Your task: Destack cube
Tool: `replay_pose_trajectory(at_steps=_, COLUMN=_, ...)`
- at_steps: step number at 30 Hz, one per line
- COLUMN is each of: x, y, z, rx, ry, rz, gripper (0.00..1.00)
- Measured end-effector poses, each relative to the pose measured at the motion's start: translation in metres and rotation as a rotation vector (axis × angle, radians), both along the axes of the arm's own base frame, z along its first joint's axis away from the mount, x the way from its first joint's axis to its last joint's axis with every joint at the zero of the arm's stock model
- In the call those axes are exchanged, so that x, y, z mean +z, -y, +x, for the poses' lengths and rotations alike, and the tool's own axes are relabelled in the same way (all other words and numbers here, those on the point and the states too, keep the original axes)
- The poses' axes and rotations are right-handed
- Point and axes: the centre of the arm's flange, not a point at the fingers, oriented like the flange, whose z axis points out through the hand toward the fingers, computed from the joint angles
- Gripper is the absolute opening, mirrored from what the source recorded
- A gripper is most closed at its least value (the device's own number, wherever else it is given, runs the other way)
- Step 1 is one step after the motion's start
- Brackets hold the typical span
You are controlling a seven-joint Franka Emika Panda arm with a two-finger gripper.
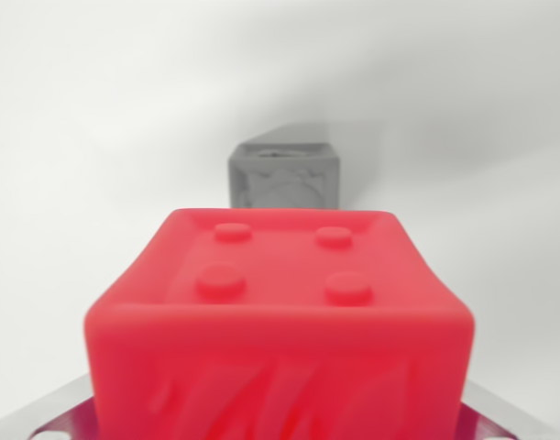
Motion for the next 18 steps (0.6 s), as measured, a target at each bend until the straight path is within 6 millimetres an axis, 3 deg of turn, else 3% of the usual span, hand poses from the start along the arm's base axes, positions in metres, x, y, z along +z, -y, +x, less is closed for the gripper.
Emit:
replay_pose_trajectory(at_steps=7, x=0.019, y=-0.001, z=0.002, rx=0.002, ry=0.005, rz=0.001, gripper=0.0)
replay_pose_trajectory(at_steps=18, x=0.008, y=-0.006, z=0.019, rx=0.021, ry=-0.009, rz=0.002, gripper=0.0)
